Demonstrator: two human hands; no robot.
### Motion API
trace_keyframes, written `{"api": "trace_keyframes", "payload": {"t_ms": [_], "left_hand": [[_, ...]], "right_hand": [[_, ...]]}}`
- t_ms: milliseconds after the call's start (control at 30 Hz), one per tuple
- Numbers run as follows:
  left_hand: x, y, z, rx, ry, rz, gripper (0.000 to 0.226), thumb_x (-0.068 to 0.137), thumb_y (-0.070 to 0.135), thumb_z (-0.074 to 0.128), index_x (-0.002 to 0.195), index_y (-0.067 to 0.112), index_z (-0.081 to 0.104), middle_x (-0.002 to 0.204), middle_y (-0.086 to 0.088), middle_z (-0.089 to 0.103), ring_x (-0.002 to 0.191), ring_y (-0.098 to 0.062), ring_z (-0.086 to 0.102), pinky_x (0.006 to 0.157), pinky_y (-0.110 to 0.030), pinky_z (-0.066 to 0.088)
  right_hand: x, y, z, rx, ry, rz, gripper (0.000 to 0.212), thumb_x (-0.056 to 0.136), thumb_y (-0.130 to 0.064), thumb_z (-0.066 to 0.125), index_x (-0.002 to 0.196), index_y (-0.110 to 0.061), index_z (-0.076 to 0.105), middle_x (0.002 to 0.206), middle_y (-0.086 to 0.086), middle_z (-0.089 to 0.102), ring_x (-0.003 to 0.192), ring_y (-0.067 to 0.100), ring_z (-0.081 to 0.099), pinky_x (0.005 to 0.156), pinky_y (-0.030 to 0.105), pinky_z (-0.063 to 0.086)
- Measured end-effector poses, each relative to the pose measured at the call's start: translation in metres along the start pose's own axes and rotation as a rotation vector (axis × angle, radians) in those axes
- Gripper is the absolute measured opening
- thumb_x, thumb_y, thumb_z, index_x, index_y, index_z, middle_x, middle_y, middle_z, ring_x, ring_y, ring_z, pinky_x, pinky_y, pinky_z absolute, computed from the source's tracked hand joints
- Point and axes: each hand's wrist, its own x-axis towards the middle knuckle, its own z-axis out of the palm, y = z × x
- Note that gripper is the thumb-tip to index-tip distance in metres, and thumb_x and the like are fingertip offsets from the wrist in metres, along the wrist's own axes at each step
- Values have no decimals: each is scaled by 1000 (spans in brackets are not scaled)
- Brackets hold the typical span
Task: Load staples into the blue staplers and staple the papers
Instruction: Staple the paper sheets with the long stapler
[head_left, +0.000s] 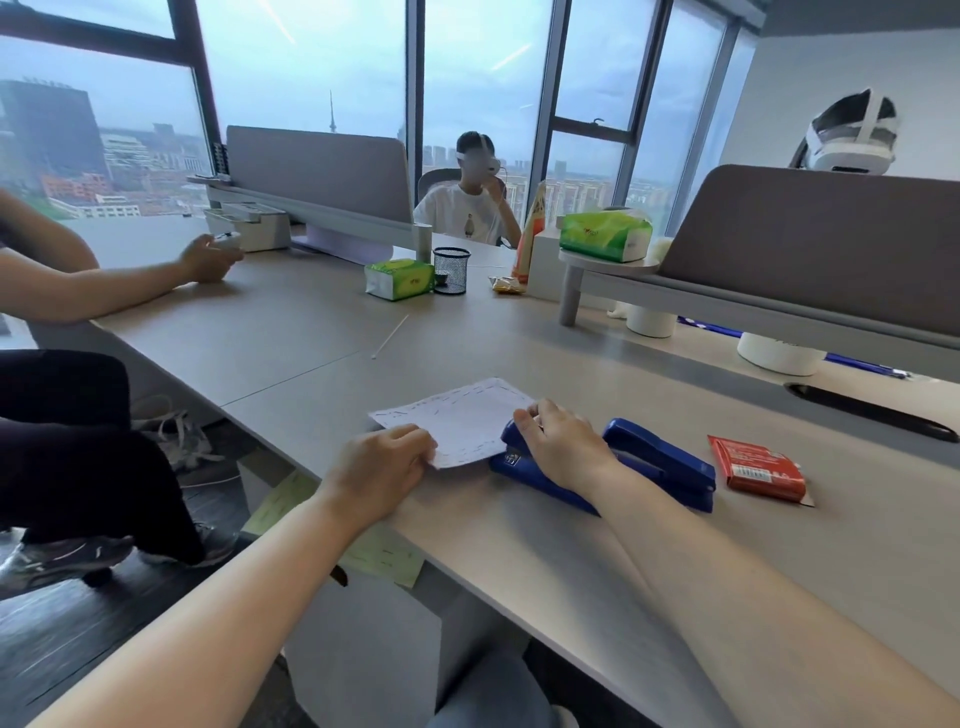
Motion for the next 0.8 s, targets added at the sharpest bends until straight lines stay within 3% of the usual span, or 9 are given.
{"api": "trace_keyframes", "payload": {"t_ms": [133, 233, 367, 467, 600, 667, 733, 800], "left_hand": [[-6, -3, -5, -115, -35, 102, 5, 73, 26, 54, 77, 29, 53, 84, 7, 75, 68, -12, 71, 53, -24, 57], [-8, -4, -5, -145, -82, 122, 8, 74, 33, 45, 82, 31, 48, 85, 6, 75, 72, -12, 72, 56, -29, 59], [-10, -1, -12, -154, -96, 104, 20, 70, 28, 44, 80, 32, 61, 77, 12, 74, 69, -7, 68, 54, -23, 56], [-12, 3, -20, -181, -129, 81, 37, 67, 25, 36, 82, 28, 70, 77, 12, 74, 70, -4, 65, 61, -18, 53], [-1, 3, -25, -206, -32, -64, 42, 77, 16, 32, 88, 22, 72, 83, 9, 72, 74, -1, 55, 63, -14, 42], [13, -3, -19, -179, -80, -197, 32, 87, 9, 41, 97, 19, 70, 93, 5, 67, 79, -5, 54, 72, -22, 42], [30, -11, -10, -165, -231, -266, 26, 91, 12, 46, 110, 16, 64, 117, 0, 62, 100, -16, 57, 87, -27, 42], [43, -17, 0, -139, -428, -333, 35, 94, 27, 45, 127, 17, 51, 140, -2, 46, 126, -21, 45, 105, -33, 36]], "right_hand": [[3, -6, 2, -37, 4, 15, 46, 95, -45, 25, 125, -17, 45, 136, 7, 48, 123, 30, 38, 100, 43, 32], [3, -10, 3, -58, -6, 25, 44, 96, -44, 23, 120, -17, 48, 131, 9, 52, 119, 31, 42, 96, 42, 32], [4, -13, 3, -47, -36, 52, 43, 97, -43, 23, 115, -15, 51, 124, 10, 55, 114, 32, 43, 94, 42, 34], [9, -14, 1, 8, -76, 63, 37, 96, -40, 25, 105, -15, 52, 117, 11, 57, 107, 31, 48, 90, 41, 37], [22, -18, -3, 52, -69, 57, 31, 95, -37, 26, 91, -16, 48, 99, 8, 56, 92, 26, 49, 79, 37, 37], [28, -22, -4, 45, -69, 56, 33, 96, -38, 24, 93, -16, 47, 102, 9, 56, 94, 27, 49, 81, 37, 37], [34, -26, -5, 20, -99, 63, 37, 96, -39, 23, 101, -14, 50, 116, 14, 56, 104, 30, 48, 90, 42, 38], [42, -34, -5, -20, -144, 80, 44, 95, -38, 21, 119, -12, 48, 133, 15, 48, 120, 32, 41, 102, 47, 33]]}}
